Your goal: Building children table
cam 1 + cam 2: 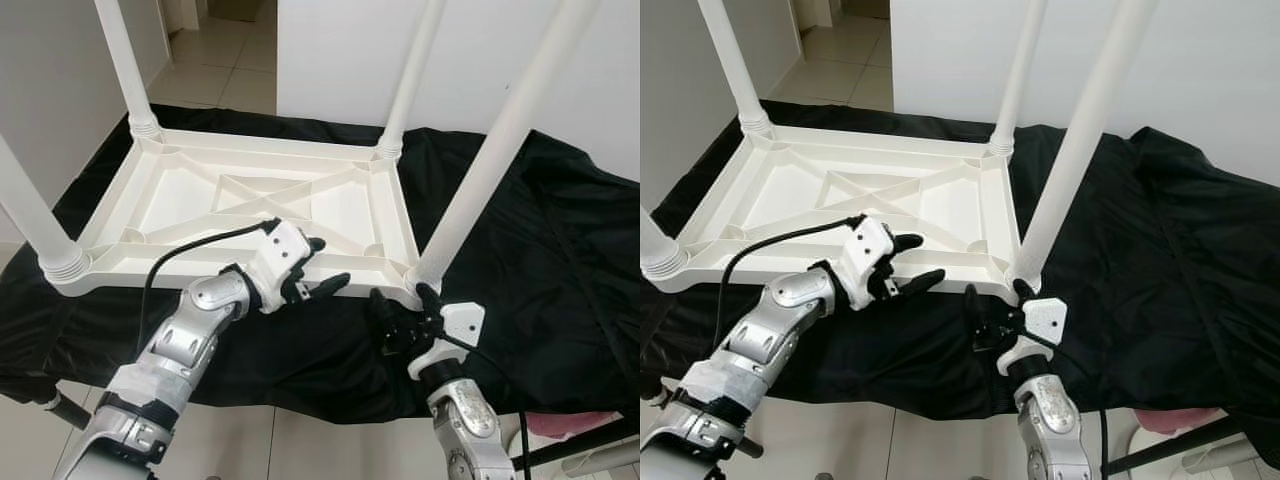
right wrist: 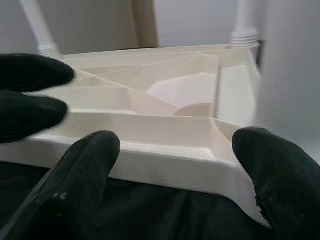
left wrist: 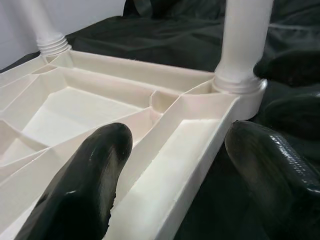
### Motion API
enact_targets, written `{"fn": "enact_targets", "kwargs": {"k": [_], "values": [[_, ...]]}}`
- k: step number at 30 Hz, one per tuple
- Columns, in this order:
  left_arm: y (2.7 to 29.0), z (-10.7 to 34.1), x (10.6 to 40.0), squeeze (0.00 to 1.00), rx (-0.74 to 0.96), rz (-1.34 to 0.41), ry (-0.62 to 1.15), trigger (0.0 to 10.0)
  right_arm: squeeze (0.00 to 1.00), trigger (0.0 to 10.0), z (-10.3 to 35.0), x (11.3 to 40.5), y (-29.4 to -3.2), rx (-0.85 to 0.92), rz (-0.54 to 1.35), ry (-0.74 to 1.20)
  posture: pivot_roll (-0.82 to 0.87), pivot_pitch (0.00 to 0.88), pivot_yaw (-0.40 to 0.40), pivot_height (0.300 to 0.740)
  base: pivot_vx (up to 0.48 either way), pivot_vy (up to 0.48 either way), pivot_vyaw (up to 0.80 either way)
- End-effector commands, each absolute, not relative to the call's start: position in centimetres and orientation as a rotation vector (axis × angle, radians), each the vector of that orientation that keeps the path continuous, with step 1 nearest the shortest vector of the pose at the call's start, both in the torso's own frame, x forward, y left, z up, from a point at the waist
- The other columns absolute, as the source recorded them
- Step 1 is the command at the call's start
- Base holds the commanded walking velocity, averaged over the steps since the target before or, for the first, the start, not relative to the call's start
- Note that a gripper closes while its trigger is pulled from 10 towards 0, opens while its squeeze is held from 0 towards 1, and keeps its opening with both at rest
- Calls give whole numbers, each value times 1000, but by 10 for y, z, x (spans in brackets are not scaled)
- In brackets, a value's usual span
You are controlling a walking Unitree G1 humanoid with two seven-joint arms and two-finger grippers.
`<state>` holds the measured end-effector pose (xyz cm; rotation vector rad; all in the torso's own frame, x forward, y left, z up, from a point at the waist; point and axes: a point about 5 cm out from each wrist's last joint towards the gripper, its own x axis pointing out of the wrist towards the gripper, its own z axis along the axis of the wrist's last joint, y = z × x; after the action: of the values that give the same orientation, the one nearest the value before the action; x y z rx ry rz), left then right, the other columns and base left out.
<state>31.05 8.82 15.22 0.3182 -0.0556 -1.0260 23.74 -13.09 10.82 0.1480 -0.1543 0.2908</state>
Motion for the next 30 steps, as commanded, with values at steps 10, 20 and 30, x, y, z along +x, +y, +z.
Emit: {"fn": "enact_targets", "kwargs": {"k": [10,20,30], "values": [[113,140,318,0,477,-973,7,10000,0,10000,120,263,-160,147,231,-183,-7,0,-83,740,0,0,0],[117,134,318,0,503,-973,33,10000,0,10000,118,259,-173,155,183,-172,0,0,-86,740,0,0,0],[110,126,329,0,588,-991,97,10000,0,10000,120,262,-157,189,215,-187,-12,0,-65,740,0,0,0]]}}
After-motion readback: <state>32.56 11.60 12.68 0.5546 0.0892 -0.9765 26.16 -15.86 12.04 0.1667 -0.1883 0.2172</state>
